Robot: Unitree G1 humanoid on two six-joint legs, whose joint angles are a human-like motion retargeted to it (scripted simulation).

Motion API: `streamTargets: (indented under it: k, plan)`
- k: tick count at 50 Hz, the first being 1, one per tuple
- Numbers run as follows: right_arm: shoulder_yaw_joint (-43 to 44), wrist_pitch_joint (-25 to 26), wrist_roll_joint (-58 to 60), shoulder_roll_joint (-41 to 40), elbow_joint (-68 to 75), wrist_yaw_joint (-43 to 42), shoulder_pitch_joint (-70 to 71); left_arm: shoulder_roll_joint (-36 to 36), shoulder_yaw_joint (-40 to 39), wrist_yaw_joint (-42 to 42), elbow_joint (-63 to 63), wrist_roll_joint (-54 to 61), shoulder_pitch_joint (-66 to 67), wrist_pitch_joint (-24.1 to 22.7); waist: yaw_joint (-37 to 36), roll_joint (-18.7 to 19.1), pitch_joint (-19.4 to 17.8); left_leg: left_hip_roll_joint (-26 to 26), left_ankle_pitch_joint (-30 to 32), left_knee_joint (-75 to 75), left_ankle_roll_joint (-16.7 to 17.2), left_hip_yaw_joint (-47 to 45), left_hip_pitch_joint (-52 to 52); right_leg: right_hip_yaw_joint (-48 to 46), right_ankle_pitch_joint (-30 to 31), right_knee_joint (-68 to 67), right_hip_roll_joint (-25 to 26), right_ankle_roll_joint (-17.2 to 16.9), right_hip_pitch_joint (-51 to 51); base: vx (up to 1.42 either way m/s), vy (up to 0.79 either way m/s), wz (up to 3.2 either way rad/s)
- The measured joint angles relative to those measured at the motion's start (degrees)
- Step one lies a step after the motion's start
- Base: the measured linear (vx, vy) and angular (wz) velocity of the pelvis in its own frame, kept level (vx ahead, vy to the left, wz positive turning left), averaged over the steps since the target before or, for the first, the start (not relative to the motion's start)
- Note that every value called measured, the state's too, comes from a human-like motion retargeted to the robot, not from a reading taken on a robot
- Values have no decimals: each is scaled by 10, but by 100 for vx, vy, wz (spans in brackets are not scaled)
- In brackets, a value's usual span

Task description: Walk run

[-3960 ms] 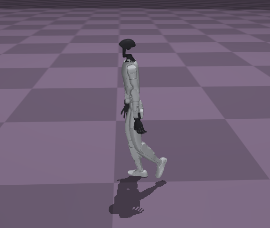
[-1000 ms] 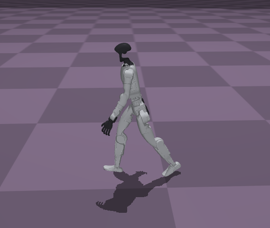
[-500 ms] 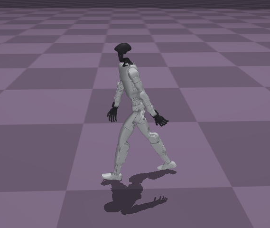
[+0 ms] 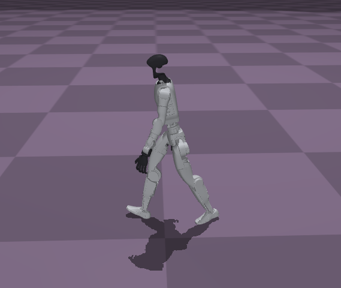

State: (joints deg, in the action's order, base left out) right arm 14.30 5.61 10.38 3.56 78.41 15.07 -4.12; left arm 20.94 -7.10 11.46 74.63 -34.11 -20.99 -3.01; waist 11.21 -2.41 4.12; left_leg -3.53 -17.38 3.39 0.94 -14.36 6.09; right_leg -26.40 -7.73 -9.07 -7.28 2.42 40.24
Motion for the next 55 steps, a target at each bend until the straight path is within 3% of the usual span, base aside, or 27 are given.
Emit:
streamTargets:
  k: [3, 5, 7, 8, 10, 12, 13, 15, 16, 18, 23, 26, 29, 32, 33, 35, 37, 38, 40, 44, 50, 53, 55]
  plan:
    - [30, -4, -29, -1, 36, -4, 9, -20, -6, -32, 5, -1, -1, -25, -18, -5, 23, -14, 50, 24, 24, 22, 24, -30, -17, -61, -9, 49, 6, 116, -21, 5]
    - [37, -8, -51, -1, 54, -10, 6, -36, -14, -41, 33, -2, 14, -37, -12, -7, 36, -16, 138, 55, 34, 5, 44, -100, 30, -93, -32, 82, -22, 143, -24, 57]
    - [43, -15, -72, -2, 74, -10, 9, -52, -25, -26, 68, -26, 37, -23, 10, -21, 38, 2, 290, 125, 6, -71, 50, 8, 3, -181, -72, 73, -15, 141, -29, 108]
    - [49, -15, -79, -4, 77, -11, 10, -59, -23, -18, 86, -37, 51, -10, 4, -33, 39, 11, 347, 184, -13, -112, 41, 13, -23, -190, -91, 63, -43, 157, -39, 30]
    - [40, -11, -88, 0, 81, -1, 13, -67, -19, -11, 125, -59, 76, 18, -31, -80, 40, 11, 389, 299, -72, -213, 30, 19, -55, -182, -120, 53, -104, 139, -40, -49]
    - [28, -6, -83, 4, 81, 10, 28, -69, -9, -29, 160, -76, 92, 39, -53, -101, 25, 48, 300, 412, -93, -241, -15, -22, -67, -164, -139, 39, -170, 105, -33, -21]
    - [22, -3, -75, 5, 80, 8, 40, -71, -11, -43, 172, -84, 102, 46, -67, -103, 15, 74, 261, 462, -96, -251, -47, -28, -66, -139, -126, 32, -206, 95, -26, -28]
    - [7, -1, -59, 4, 75, -12, 64, -76, -30, -73, 184, -104, 130, 54, -87, -78, 2, 119, 208, 540, -67, -209, -142, -40, -49, -62, -57, 21, -280, 99, -23, -40]
    - [-3, -5, -54, 7, 71, -19, 75, -79, -42, -83, 187, -112, 147, 56, -97, -67, 1, 116, 190, 536, -50, -182, -185, -61, -38, -28, -32, 16, -310, 90, -19, -45]
    - [-20, -16, -41, 14, 59, -24, 93, -86, -64, -95, 192, -123, 181, 61, -124, -58, -1, 101, 162, 492, -29, -158, -252, -78, -25, 20, 2, 3, -358, 92, -17, -72]
    - [-45, -30, -12, 35, 17, -19, 144, -83, -89, -65, 217, -182, 238, 86, -216, -46, -9, 81, 117, 261, -39, -131, -385, -32, -29, 72, 55, -35, -443, 98, -11, -131]
    - [-55, -33, -15, 45, 4, -21, 175, -72, -96, -13, 228, -242, 256, 115, -260, -52, -19, 51, 124, 126, -10, -35, -443, 11, -42, 76, 60, -49, -483, 104, 0, -114]
    - [-57, -29, -12, 43, -1, -21, 185, -59, -106, 25, 228, -260, 274, 142, -264, -55, -11, 46, 124, 95, -12, -55, -463, 24, -24, 61, 58, -76, -513, 139, 10, -26]
    - [-53, -22, -1, 32, -4, -11, 157, -56, -126, 22, 228, -238, 283, 171, -256, -43, 8, 76, 153, 153, -53, -144, -437, 33, 68, 22, 71, -92, -535, 122, 8, -5]
    - [-51, -19, 8, 29, -4, -2, 139, -59, -134, 17, 228, -226, 283, 175, -269, -41, 10, 69, 159, 179, -56, -55, -446, 49, 131, -3, 69, -82, -537, 105, 5, -82]
    - [-57, -21, 24, 14, -2, -4, 103, -72, -155, 7, 228, -197, 274, 167, -268, -35, 13, 86, 111, 233, -65, -17, -430, 55, 266, -99, 48, -52, -513, 129, 7, -71]
    - [-68, -26, 27, 6, 13, -16, 77, -73, -152, 5, 227, -160, 251, 151, -242, -2, 13, 102, 60, 234, -65, 1, -368, -11, 323, -236, 36, -7, -483, 146, 14, -11]
    - [-70, -26, 30, 9, 25, -15, 71, -70, -143, 3, 224, -138, 236, 143, -239, 11, 10, 120, 44, 231, -65, -16, -339, -38, 300, -302, 17, 22, -466, 128, 16, -34]
    - [-65, -25, 48, 8, 41, -18, 62, -69, -122, -19, 208, -92, 203, 126, -227, 21, 1, 130, 29, 201, -63, -52, -280, -42, 209, -412, -10, 38, -394, 116, 11, -25]
    - [-32, -38, 71, 1, 55, -33, 27, -64, -86, -61, 157, -50, 133, 99, -158, 2, -10, 54, 47, 81, -57, -57, -170, -38, 121, -467, -53, 3, -235, 100, 4, 81]
    - [8, -38, 36, -2, 60, -35, -24, -37, -33, -13, 55, -32, 35, 45, -64, -2, -3, 8, 24, 5, -29, -32, -59, -52, 5, -191, -40, 8, -83, 111, -12, 115]
    - [41, -20, 21, -6, 68, -31, -23, -21, -9, 1, 5, -13, -2, 15, -31, 6, 1, 4, 4, -8, -20, -15, -14, -5, -16, -35, -5, 13, -22, 88, -17, 103]
    - [50, -12, 5, -6, 71, -20, -24, -17, 2, -7, -18, -2, -15, -2, -22, 8, 7, 0, 3, 0, -9, 11, 7, -22, -20, -2, -3, -2, 0, 98, -24, 57]
